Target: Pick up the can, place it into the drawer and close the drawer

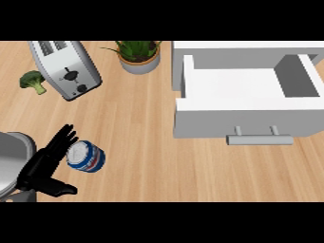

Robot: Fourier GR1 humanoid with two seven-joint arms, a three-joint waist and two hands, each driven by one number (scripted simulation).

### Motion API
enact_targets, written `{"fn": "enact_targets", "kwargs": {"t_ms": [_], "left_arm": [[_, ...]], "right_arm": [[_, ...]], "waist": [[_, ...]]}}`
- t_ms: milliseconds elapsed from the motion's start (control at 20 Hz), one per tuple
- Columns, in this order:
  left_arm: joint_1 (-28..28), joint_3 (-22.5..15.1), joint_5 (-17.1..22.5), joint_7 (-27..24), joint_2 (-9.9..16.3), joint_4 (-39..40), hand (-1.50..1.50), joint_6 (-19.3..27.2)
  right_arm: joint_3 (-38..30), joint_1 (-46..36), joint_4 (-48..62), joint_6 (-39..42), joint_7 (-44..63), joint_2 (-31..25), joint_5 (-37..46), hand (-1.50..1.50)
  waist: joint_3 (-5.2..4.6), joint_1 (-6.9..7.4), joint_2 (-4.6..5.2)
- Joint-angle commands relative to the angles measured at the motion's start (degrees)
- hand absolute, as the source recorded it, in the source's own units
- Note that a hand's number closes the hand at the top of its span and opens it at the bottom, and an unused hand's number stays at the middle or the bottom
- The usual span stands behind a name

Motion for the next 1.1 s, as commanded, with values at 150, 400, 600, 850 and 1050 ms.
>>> {"fn": "enact_targets", "kwargs": {"t_ms": [150,400,600,850,1050], "left_arm": [[-5.14,-1.26,-2.44,-6.1,-1.74,11.75,-1.5,-0.33],[-9.49,-1.37,-2.69,-6.72,-2.68,15.82,-1.5,0.95],[-9.09,-0.1,-1.13,-9.81,-1.37,19.62,-1.5,-2.57],[-10.96,-0.91,1.3,-3.15,-3.03,18.33,1.5,-5.56],[-14.79,-0.4,2.71,-3.31,-2.83,18.29,1.5,-7.49]], "right_arm": [[0.64,-2.97,2.44,1.46,-1.93,2.16,4.04,-1.5],[-1.7,-2.14,-1.7,-0.53,3.44,0.19,-2.1,-1.5],[0.02,-4.65,-0.03,-1.08,4.03,-0.2,1.36,-1.5],[-2.97,-3.19,3.44,2.16,2.83,-1.36,-2.45,-1.5],[3.09,2.78,-4.01,-1.29,1.88,2.26,-0.35,-1.5]], "waist": [[0.01,0.08,0.03],[0.01,0.03,-0.02],[0.0,0.19,0.05],[0.03,0.19,-0.02],[0.02,-0.15,-0.04]]}}
